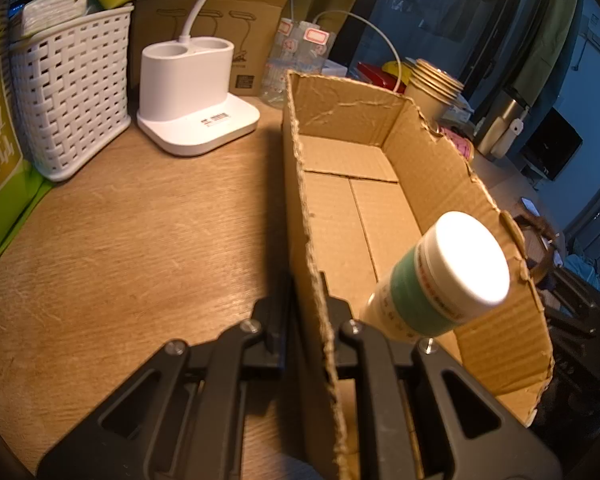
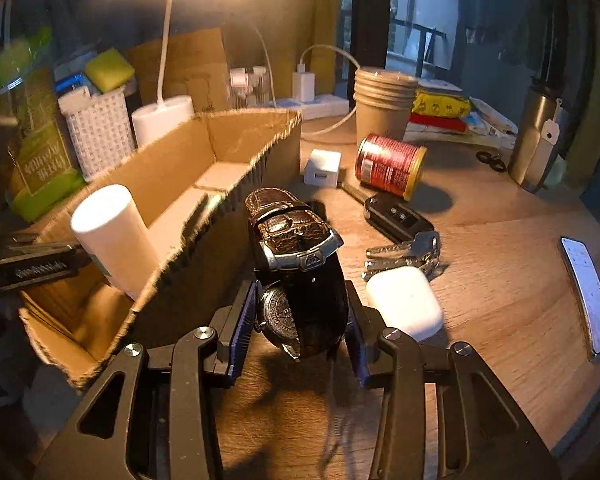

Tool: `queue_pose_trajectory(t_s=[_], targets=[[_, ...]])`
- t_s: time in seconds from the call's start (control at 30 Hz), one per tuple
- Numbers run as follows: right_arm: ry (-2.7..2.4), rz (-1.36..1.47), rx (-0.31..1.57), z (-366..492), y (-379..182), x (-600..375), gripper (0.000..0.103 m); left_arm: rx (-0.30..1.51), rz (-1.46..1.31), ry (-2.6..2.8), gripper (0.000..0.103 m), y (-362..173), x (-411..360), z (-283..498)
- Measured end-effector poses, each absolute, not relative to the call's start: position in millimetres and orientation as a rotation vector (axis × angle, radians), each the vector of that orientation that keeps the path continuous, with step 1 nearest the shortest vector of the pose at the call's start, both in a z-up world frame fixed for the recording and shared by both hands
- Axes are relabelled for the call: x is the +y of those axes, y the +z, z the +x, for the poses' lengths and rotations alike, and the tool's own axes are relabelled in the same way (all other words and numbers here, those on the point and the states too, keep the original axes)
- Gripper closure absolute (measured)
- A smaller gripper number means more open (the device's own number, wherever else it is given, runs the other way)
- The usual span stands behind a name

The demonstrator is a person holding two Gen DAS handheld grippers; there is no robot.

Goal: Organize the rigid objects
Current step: 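Lift the wristwatch into the box and open the right gripper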

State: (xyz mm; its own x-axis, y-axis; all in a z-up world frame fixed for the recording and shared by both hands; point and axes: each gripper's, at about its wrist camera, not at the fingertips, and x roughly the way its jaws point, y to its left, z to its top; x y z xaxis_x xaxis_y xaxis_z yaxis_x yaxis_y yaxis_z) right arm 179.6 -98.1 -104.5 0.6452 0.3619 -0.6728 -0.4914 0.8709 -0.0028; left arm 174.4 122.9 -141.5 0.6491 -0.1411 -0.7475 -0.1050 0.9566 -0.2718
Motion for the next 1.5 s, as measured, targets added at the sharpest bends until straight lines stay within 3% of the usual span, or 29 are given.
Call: queue_pose_trajectory(t_s=[0.17,0.27,0.53,0.6,0.67,0.77,0.8,0.83,1.5], targets=[[0.511,-0.155,0.653,171.5,-88.4,-104.1,0.065,0.867,-0.305,-0.021,0.092,-141.5,122.9,174.4],[0.517,-0.166,0.637,168.3,-82.0,-102.3,0.083,0.868,-0.305,-0.021,0.092,-141.6,122.8,174.4],[0.507,-0.169,0.644,167.1,-81.7,-103.4,0.081,0.868,-0.305,-0.021,0.092,-141.6,122.9,174.4],[0.499,-0.176,0.655,168.8,-85.9,-102.5,0.060,0.868,-0.305,-0.021,0.092,-141.6,123.1,174.5],[0.503,-0.181,0.673,171.5,-91.5,-99.7,0.056,0.868,-0.305,-0.021,0.092,-141.6,122.8,174.5],[0.509,-0.178,0.704,178.6,-102.9,-95.1,0.058,0.868,-0.305,-0.021,0.092,-141.6,123.1,174.5],[0.502,-0.179,0.710,180.9,-105.4,-94.7,0.074,0.868,-0.306,-0.022,0.092,-141.6,123.2,174.5],[0.502,-0.181,0.721,182.7,-108.0,-94.2,0.082,0.868,-0.305,-0.021,0.092,-141.6,122.9,174.4],[0.542,-0.195,0.550,152.4,-42.6,-79.6,0.082,0.868,-0.305,-0.022,0.092,-141.6,123.3,174.6]])
